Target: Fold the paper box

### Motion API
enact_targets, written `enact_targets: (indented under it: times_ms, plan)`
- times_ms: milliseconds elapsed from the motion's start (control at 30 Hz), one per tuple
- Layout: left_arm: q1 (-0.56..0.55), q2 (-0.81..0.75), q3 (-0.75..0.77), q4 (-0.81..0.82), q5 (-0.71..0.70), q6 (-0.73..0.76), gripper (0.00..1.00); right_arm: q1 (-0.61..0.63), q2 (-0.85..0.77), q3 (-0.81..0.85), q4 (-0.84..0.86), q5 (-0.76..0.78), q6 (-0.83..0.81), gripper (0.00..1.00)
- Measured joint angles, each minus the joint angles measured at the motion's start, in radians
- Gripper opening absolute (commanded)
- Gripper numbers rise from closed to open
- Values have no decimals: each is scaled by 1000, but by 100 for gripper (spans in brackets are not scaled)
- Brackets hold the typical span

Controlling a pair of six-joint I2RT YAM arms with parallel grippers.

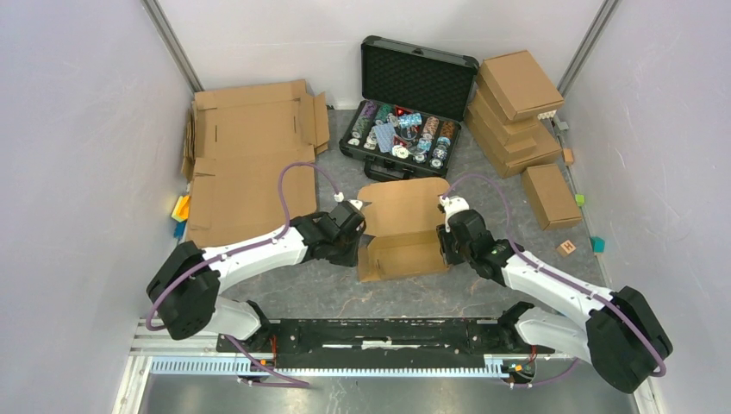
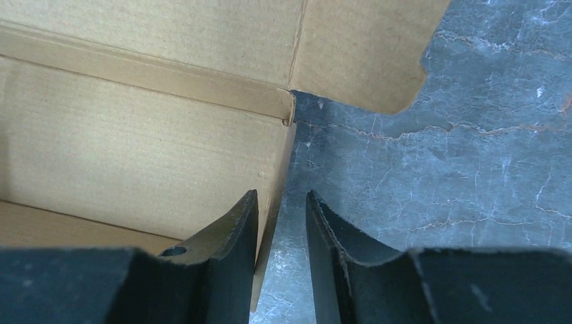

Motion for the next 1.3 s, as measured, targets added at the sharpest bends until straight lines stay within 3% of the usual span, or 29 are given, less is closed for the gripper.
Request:
enact_targets:
  times_ms: [67, 167, 300, 567, 733, 833, 900, 1067, 1300]
  plan:
    - [0, -3, 0, -15, -9, 4, 61, 0, -7, 0, 0, 3, 0, 37]
    - [0, -11, 2, -19, -3, 8, 71, 0, -17, 0, 0, 5, 0, 37]
    - [-17, -14, 11, 8, 1, -8, 73, 0, -23, 0, 1, 5, 0, 37]
    - [-50, 35, 50, 32, -135, -119, 75, 0, -50, -21, 20, 5, 5, 37]
    - [-50, 101, 51, 45, -169, -146, 66, 0, -56, -25, 23, 5, 8, 37]
    - [-51, 139, 61, 33, -172, -155, 54, 0, -60, -27, 24, 5, 10, 35]
    - [-54, 141, 67, 31, -172, -157, 46, 0, -61, -31, 29, 4, 12, 28]
    - [-56, 101, 72, 6, -178, -156, 18, 0, -61, -40, 43, 9, 19, 24]
    - [-56, 11, 72, -30, -189, -154, 10, 0, -61, -44, 45, 22, 19, 21]
